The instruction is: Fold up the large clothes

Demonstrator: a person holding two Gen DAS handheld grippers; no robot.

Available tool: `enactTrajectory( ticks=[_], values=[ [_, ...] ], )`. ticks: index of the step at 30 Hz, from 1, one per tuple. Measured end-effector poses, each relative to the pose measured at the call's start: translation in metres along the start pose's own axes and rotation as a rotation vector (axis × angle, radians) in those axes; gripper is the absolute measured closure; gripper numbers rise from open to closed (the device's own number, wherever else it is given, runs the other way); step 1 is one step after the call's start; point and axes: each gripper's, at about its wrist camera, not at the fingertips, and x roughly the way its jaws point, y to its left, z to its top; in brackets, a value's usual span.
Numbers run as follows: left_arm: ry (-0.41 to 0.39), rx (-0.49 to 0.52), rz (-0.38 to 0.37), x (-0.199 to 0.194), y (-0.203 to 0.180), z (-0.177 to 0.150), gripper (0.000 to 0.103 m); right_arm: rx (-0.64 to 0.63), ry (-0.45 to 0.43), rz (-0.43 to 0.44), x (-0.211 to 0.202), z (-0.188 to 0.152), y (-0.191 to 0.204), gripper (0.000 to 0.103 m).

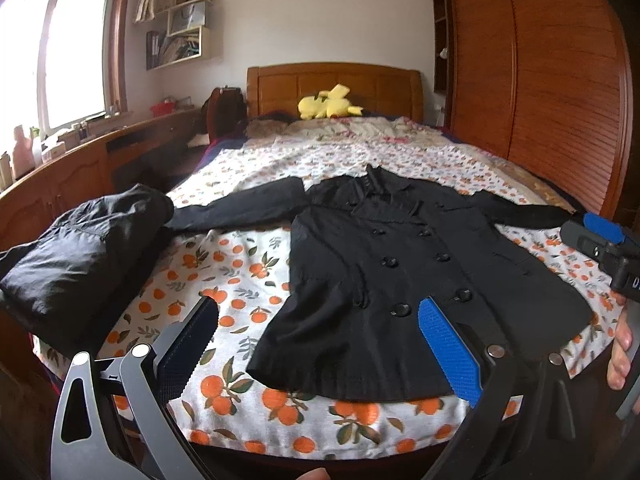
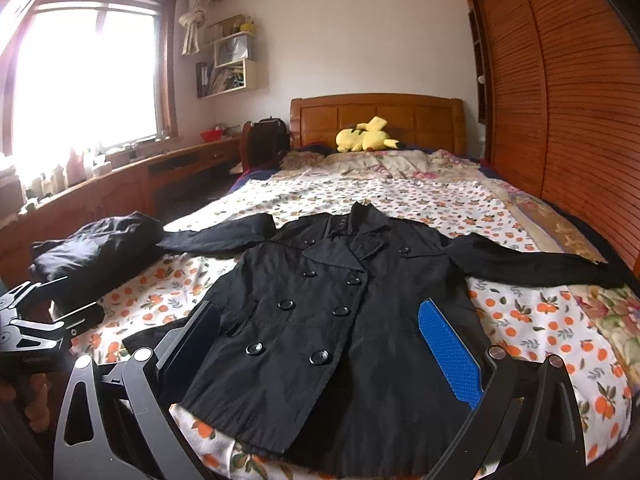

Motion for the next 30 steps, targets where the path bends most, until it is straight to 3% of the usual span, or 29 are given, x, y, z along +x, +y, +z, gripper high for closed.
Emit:
enactTrajectory(
  ticks=[15,25,30],
  values=[
    [0.143,0.019,0.013,0.086,0.030,0.002,0.002,-0.067,0.050,0.073,0.103,0.011,0.011,0.007],
    [0.182,-0.017,0.003,0.135,0.065,0.025,0.002,-0.118,0.080,0.163,0.163,0.020,0.039,0.007],
    [0.147,-0.039,0.034,0.158,0.084,0.042,0.002,-0.134,0.104,0.193,0.194,0.020,0.049,0.007]
  ],
)
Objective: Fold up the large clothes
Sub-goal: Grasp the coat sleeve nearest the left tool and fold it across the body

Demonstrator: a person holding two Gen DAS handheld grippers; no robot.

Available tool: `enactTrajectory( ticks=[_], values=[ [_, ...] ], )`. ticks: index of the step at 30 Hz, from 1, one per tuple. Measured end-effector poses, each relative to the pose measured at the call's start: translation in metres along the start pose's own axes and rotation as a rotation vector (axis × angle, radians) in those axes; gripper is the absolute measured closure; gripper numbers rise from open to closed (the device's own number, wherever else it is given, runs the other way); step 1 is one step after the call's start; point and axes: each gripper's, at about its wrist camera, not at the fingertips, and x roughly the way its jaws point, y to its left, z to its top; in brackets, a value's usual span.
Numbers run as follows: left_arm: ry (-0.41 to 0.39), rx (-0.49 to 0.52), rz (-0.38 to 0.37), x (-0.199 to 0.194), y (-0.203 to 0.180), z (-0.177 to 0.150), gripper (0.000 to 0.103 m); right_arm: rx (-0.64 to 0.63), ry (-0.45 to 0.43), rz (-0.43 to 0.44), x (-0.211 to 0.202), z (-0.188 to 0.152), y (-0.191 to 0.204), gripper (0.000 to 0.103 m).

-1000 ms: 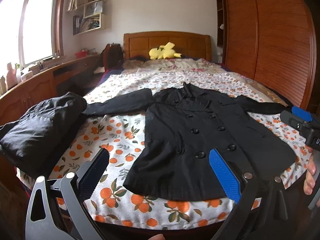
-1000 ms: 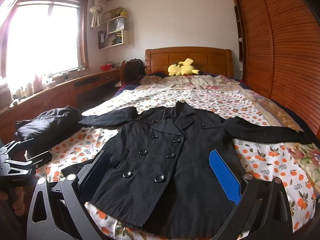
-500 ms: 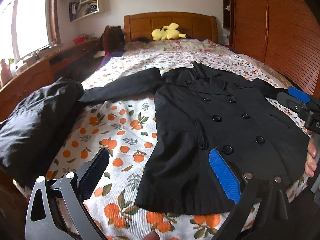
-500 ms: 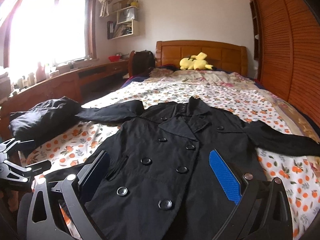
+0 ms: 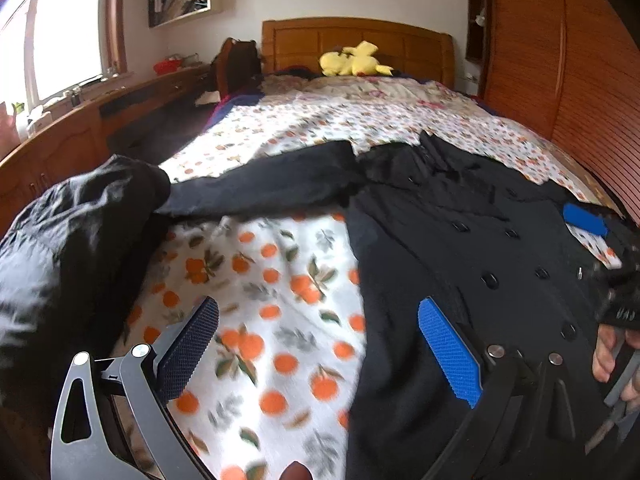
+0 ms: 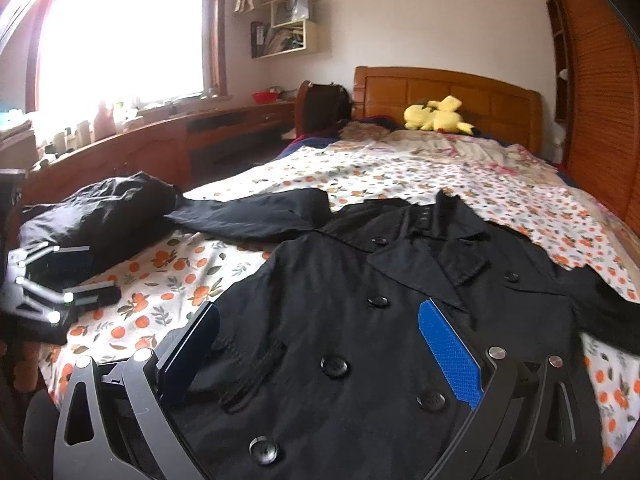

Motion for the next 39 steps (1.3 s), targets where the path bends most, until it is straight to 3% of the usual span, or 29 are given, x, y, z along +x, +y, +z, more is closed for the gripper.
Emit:
enactTrajectory(
  ticks=[8,14,18,30,36,39],
  values=[
    [0.015,-0.040,-0.009,0.044,0.023,0.031,0.002,-0.045,0.049,0.021,0.042,-0.014,0.000,0.007],
    [0.051,-0.056,-0.010,0.087,0.035,0.052,0.002,-0.020,0.041,0.044,0.046,-0.023,-0.005,0.007],
    [0.102,-0.108,-0.016,0.126,0.050,0.063,0.005,-0.006,0.028,0.056,0.045,-0.025,-0.008,0.007],
    [0.219,-0.281,0.068,0.228,0.100,0.084,0.016,0.023,0.016,0.064,0.043,-0.027,-0.013,0.007],
    [0.238,-0.372,0.073,0.249,0.115,0.089,0.017,0.027,0.014,0.067,0.043,-0.026,-0.013,0.007],
    [0.240,-0.357,0.097,0.252,0.110,0.095,0.032,0.027,0.014,0.066,0.043,-0.026,-0.013,0.007]
  ],
)
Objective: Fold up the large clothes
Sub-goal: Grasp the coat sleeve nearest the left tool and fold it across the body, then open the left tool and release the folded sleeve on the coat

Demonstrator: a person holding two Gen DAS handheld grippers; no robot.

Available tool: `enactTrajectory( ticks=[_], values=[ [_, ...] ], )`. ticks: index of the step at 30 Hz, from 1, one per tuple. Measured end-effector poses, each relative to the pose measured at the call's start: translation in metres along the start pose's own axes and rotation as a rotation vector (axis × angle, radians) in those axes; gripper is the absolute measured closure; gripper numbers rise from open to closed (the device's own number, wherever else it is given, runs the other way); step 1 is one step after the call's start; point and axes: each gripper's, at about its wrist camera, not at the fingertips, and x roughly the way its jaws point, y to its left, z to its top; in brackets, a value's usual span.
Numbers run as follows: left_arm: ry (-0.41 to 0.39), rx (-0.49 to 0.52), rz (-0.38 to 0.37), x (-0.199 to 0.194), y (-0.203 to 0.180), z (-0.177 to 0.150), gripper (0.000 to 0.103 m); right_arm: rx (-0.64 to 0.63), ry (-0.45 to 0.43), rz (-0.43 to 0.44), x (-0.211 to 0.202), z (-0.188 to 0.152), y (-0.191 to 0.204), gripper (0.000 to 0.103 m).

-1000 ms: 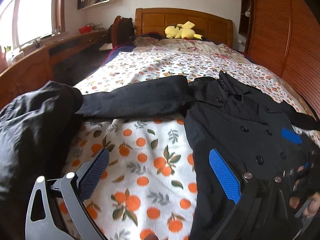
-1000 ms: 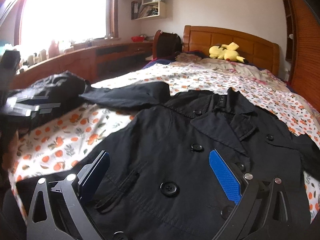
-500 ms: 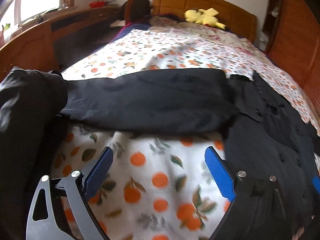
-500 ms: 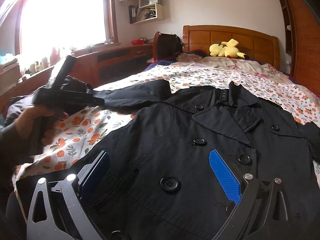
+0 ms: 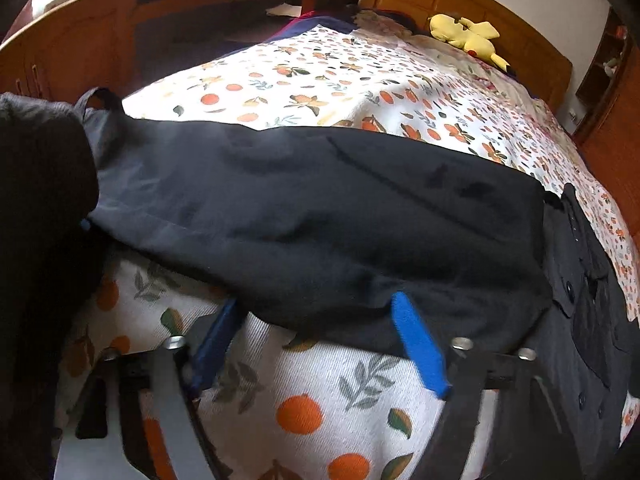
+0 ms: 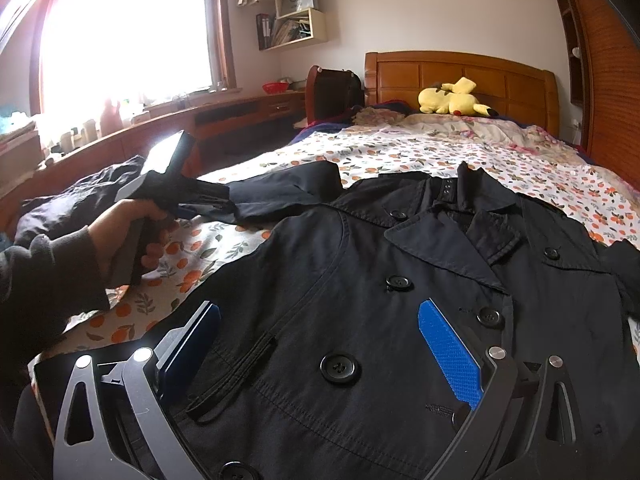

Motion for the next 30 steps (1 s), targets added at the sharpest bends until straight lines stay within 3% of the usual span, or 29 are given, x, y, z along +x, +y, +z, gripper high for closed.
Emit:
enactTrajectory(
  ticks=[3,5,8,12,20,25,30],
  values=[
    [-0.003,0.002,0.029,-0.001,-0.005,0.004,0.057,0.005,-0.003,0.001,-0.002,0.000,0.000,0.007],
    [-0.012,0.003,0.061,-0.005,-0.007,0.007,0.083,0.009,-0.006,0.000,-0.003,0.000,0.000,0.007],
    [-0.039,0.026,0.054,-0.015,-0.014,0.011,0.101,0.013,-0.009,-0.001,-0.005,0.000,-0.001,0.007],
    [-0.090,0.094,0.057,-0.037,-0.038,0.013,0.102,0.008,-0.009,-0.015,-0.012,0.002,-0.002,0.007],
    [-0.189,0.278,-0.050,-0.099,-0.130,0.002,0.102,0.020,-0.011,-0.082,-0.048,-0.003,-0.019,0.007],
    [-0.224,0.405,-0.139,-0.137,-0.193,-0.027,0.102,0.039,-0.027,-0.145,-0.072,0.001,-0.033,0.007],
    [-0.220,0.468,-0.205,-0.159,-0.221,-0.066,0.101,0.049,-0.055,-0.175,-0.089,0.009,-0.044,0.007]
  ],
)
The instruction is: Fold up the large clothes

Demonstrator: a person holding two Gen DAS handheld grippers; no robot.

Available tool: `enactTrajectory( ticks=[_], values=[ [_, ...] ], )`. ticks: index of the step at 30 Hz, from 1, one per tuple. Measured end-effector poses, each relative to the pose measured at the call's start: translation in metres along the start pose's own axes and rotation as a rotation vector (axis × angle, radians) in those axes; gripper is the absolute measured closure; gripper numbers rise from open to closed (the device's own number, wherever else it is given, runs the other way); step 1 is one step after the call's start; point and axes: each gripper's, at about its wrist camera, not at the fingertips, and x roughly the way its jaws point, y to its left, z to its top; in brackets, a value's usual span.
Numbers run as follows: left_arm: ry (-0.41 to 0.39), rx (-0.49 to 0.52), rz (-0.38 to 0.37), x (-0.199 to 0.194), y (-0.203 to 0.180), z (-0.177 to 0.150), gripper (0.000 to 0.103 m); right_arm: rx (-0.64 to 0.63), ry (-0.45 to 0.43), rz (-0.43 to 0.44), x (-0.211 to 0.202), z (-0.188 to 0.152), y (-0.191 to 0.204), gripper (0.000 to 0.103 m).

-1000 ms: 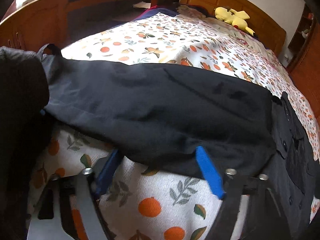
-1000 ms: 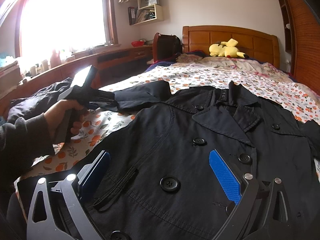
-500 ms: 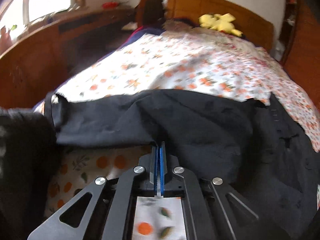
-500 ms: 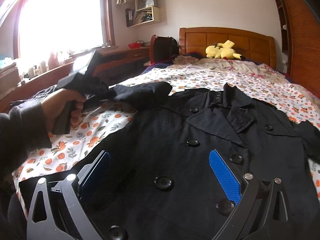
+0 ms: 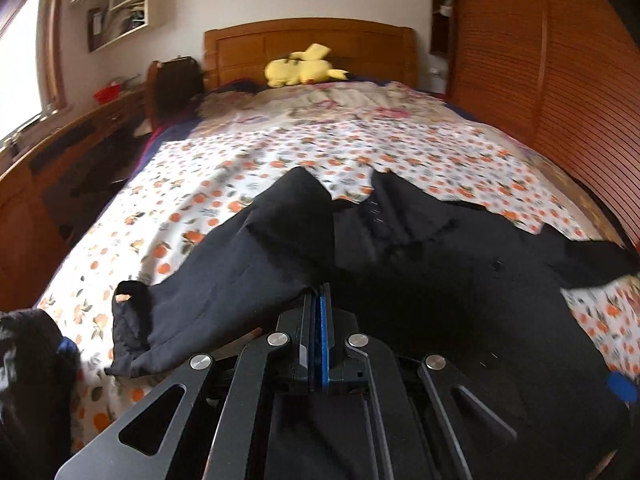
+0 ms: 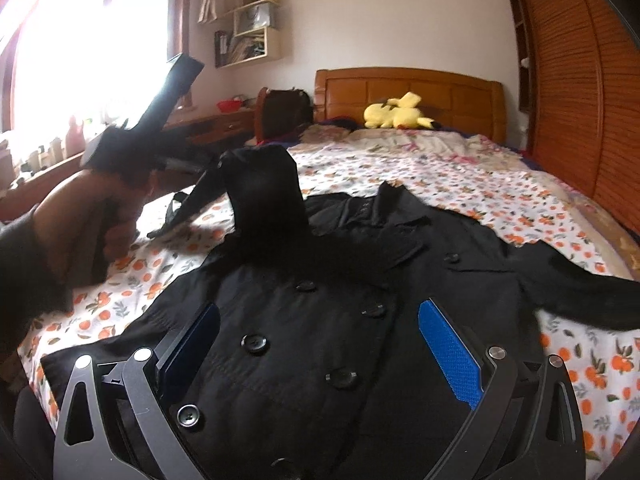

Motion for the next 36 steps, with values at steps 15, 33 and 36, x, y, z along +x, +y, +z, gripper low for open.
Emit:
enactTrajectory(
  ticks=[15,33,36],
  values=[
    [0.059,0.051,-0.059,-0.031,0.000,-0.081,0.049,0.010,-0.023,0.009,-0.002,0.011,-0.008,0.007],
    [0.179,-0.117,0.090,0.037,0.118,-0.097,0.042,-0.037,0.035,0.015,0.026,0.000,0.007,0.007],
    [0.209,-0.157,0.107,0.051,0.134,-0.098,0.041,-0.041,0.042,0.017,0.029,-0.002,0.008,0.007]
  ],
)
